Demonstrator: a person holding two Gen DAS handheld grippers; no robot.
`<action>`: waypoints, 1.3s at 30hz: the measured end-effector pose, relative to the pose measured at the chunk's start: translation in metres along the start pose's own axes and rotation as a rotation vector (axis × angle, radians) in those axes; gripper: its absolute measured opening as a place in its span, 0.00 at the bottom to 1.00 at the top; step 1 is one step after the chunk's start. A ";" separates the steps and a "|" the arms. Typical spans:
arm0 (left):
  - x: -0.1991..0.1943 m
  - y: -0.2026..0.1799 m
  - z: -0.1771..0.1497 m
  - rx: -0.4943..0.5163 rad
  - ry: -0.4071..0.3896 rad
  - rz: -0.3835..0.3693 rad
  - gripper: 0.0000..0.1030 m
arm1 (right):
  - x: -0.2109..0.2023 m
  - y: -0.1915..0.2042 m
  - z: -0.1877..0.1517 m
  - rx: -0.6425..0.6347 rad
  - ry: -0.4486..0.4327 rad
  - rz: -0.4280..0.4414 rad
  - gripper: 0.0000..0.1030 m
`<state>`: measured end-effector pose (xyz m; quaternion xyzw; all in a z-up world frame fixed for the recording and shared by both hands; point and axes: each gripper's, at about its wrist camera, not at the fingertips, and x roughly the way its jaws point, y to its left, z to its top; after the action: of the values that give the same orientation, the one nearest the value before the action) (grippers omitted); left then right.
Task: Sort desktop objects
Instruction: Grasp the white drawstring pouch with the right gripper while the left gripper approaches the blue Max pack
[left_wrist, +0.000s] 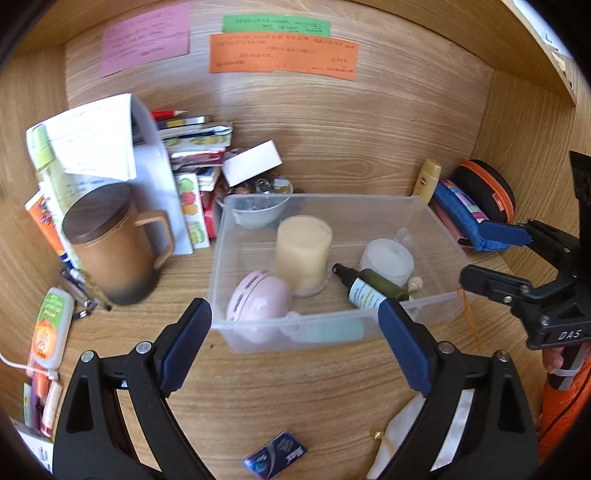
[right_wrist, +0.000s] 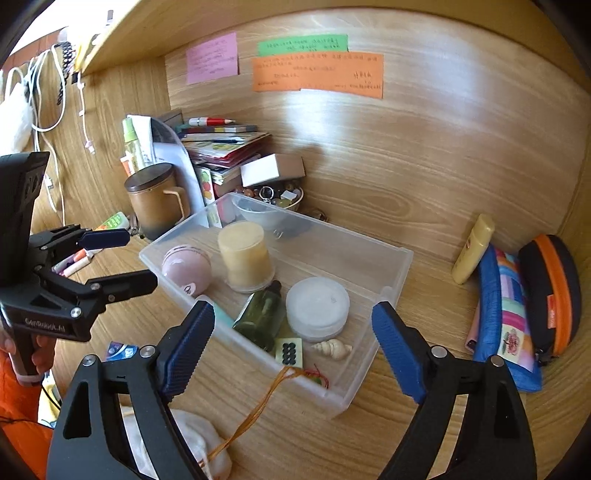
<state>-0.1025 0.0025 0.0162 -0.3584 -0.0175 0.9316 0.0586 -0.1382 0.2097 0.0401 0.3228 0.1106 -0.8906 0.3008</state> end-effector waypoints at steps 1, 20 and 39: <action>-0.002 0.002 -0.002 -0.004 0.000 0.003 0.91 | -0.003 0.002 -0.002 -0.003 -0.002 -0.004 0.83; -0.027 0.026 -0.067 -0.072 0.066 0.045 0.92 | -0.033 0.060 -0.066 0.018 0.043 0.074 0.84; -0.032 0.029 -0.105 -0.080 0.125 0.041 0.92 | -0.009 0.075 -0.105 0.064 0.169 0.113 0.88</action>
<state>-0.0110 -0.0308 -0.0423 -0.4183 -0.0435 0.9069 0.0261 -0.0339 0.1954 -0.0351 0.4117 0.0887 -0.8449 0.3299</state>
